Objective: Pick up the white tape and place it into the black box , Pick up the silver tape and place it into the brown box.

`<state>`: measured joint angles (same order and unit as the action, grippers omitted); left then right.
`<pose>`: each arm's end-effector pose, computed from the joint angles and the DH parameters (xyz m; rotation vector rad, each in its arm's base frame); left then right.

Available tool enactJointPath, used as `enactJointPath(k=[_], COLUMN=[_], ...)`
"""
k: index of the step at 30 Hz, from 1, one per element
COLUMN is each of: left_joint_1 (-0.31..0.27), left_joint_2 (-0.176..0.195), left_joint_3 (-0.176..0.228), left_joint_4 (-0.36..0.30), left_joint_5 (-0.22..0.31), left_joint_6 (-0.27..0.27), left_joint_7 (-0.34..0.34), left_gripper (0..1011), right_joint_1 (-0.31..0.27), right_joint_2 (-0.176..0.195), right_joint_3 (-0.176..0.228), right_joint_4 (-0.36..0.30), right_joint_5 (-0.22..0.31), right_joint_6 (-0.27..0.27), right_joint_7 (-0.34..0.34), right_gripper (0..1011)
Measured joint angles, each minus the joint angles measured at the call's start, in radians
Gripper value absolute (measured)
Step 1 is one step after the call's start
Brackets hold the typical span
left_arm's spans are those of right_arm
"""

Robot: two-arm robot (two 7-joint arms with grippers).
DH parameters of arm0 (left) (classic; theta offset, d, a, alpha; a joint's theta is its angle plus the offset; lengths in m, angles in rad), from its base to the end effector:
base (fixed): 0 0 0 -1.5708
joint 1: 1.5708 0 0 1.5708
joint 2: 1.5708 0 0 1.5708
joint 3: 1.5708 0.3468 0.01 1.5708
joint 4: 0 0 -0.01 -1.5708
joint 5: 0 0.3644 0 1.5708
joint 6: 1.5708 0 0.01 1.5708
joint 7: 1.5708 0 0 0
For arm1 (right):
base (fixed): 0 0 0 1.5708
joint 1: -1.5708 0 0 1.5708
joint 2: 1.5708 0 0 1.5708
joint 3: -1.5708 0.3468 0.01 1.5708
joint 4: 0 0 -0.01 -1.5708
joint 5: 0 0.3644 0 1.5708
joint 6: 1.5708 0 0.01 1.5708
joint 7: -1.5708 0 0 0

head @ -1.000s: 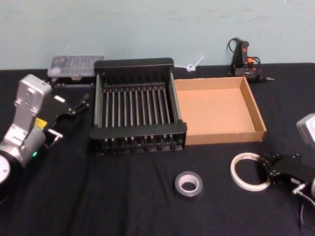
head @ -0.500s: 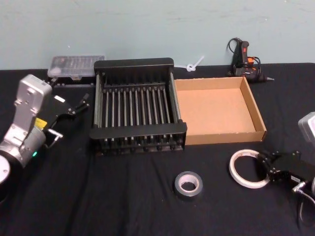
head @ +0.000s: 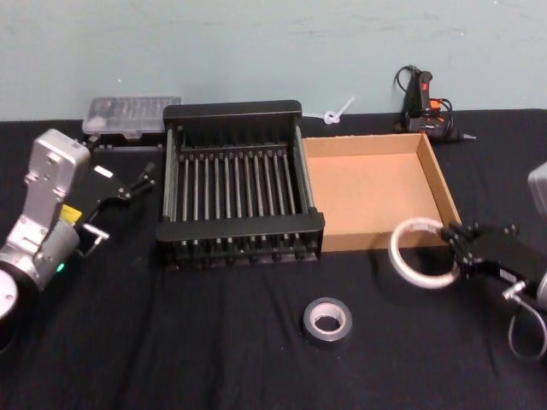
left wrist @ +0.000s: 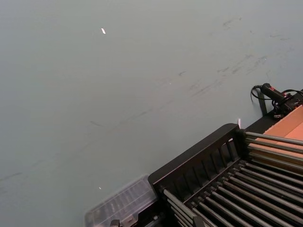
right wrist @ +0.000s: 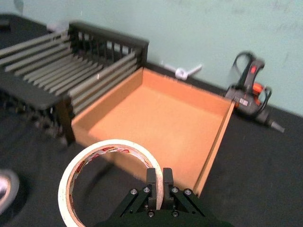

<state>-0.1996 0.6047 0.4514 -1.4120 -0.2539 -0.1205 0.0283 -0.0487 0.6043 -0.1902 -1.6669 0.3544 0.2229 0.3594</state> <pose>0.4199 0.1003 -0.3587 0.3045 -0.2851 1.2480 0.3611 -0.1232 -0.3253 -0.3827 0.0797 -1.0045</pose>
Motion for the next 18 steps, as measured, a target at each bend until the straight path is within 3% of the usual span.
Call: enactJointPath(k=[8, 18], left_joint_1=[0.0, 0.0], left_joint_2=[0.0, 0.0], left_joint_3=[0.0, 0.0], left_joint_4=[0.0, 0.0], left_joint_5=[0.0, 0.0], left_joint_6=[0.0, 0.0], left_joint_7=[0.0, 0.0], left_gripper=[1001, 1001], right_joint_1=[0.072, 0.195], right_joint_2=[-0.049, -0.115], right_joint_3=[-0.01, -0.058], right_joint_4=[0.016, 0.088], right_joint_5=[-0.011, -0.058], right_joint_6=[-0.005, -0.014], right_joint_7=[-0.021, -0.026], right_gripper=[88, 88])
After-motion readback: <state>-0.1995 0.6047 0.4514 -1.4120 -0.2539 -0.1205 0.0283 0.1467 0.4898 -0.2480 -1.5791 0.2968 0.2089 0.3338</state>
